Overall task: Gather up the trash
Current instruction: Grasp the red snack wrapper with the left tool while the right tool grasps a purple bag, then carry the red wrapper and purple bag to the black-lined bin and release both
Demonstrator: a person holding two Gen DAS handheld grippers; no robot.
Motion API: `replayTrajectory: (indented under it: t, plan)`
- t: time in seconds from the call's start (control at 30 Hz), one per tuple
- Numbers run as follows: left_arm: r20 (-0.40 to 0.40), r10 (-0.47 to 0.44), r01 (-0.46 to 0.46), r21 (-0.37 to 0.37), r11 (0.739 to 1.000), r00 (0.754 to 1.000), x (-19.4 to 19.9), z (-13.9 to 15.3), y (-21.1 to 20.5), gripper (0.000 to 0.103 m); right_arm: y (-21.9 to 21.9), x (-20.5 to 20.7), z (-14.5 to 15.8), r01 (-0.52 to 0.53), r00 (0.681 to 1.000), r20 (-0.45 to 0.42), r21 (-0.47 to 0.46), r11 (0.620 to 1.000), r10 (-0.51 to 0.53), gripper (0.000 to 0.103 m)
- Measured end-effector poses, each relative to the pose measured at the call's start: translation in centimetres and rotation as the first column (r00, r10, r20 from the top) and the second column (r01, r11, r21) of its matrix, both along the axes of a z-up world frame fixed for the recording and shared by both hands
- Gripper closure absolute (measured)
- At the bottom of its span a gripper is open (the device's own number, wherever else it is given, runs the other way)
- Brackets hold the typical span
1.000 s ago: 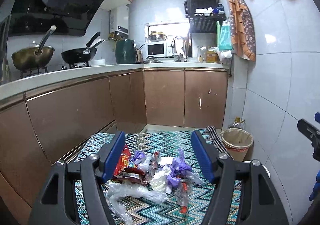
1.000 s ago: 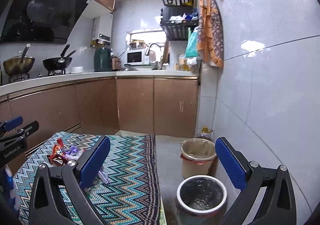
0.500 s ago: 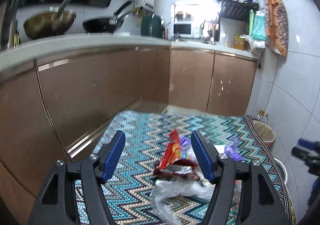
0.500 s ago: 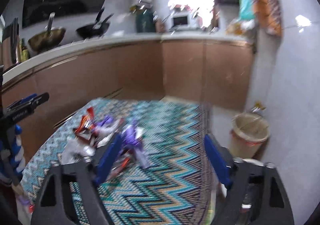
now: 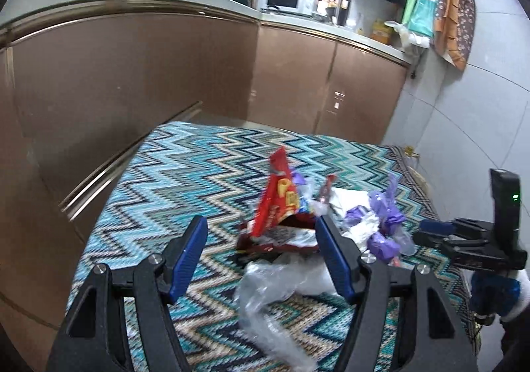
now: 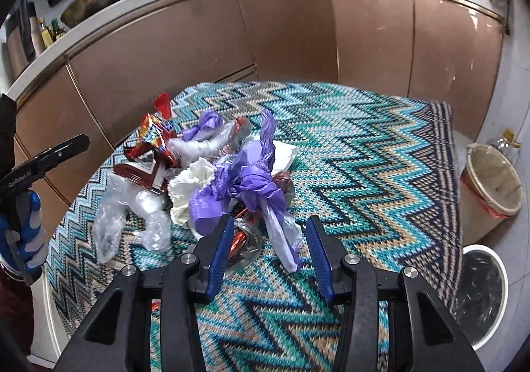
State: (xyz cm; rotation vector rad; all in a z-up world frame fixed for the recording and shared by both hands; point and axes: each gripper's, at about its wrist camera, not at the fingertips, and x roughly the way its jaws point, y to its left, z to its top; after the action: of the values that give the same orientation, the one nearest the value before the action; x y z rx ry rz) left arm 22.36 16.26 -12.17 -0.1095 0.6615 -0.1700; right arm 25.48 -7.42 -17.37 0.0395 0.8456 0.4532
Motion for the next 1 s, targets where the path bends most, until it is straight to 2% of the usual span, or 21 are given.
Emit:
replayTrajectory:
  t: [0.23, 0.33, 0.4, 0.43, 0.5, 0.57, 0.6, 0.77, 0.93, 1.0]
  plan:
    - [-0.059, -0.098, 0.101, 0.058, 0.993, 0.993, 4.6, -0.7, -3.2, 0.038, 0.1, 1.5, -1.2, -0.044, 0.998, -0.036, 0.013, 0.999, 0.045, 0.058]
    - [-0.11, -0.097, 0.106, 0.074, 0.992, 0.989, 6.5, -2.0, -3.9, 0.038, 0.3, 1.9, -1.6, -0.056, 0.997, -0.048, 0.017, 0.998, 0.057, 0.059]
    - [-0.138, -0.092, 0.102, 0.069, 0.992, 0.986, 7.4, -2.6, -4.1, 0.038, 0.3, 2.2, -1.8, -0.065, 0.996, -0.059, 0.022, 0.998, 0.066, 0.064]
    - [-0.149, -0.086, 0.097, 0.072, 0.993, 0.985, 7.7, -2.9, -4.0, 0.041, 0.2, 2.3, -1.9, -0.07, 0.995, -0.065, 0.026, 0.997, 0.072, 0.066]
    - [-0.176, -0.09, 0.102, 0.058, 0.993, 0.98, 8.2, -3.4, -4.0, 0.074, 0.2, 2.6, -2.2, -0.083, 0.993, -0.078, 0.028, 0.996, 0.085, 0.08]
    - [-0.2, -0.084, 0.093, 0.036, 0.995, 0.976, 8.7, -4.0, -3.7, 0.079, 0.2, 2.6, -2.3, -0.091, 0.992, -0.08, 0.028, 0.995, 0.093, 0.086]
    - [-0.201, -0.081, 0.09, 0.037, 0.995, 0.976, 8.8, -4.1, -3.7, 0.085, 0.0, 2.5, -2.2, -0.093, 0.993, -0.075, 0.03, 0.995, 0.095, 0.091]
    - [-0.166, -0.087, 0.083, -0.034, 0.996, 0.982, 8.0, -2.8, -3.0, 0.089, -1.0, 1.7, -1.2, -0.071, 0.996, -0.046, 0.044, 0.997, 0.073, 0.101]
    - [-0.11, -0.086, 0.072, -0.124, 0.99, 0.99, 6.4, 0.1, -1.7, 0.089, -1.4, -0.1, 0.9, -0.063, 0.998, 0.003, 0.037, 0.997, 0.063, 0.102]
    - [-0.088, -0.076, 0.066, -0.117, 0.991, 0.993, 5.4, 1.3, -1.6, 0.089, -1.6, -1.0, 1.9, -0.058, 0.998, 0.025, 0.043, 0.997, 0.057, 0.102]
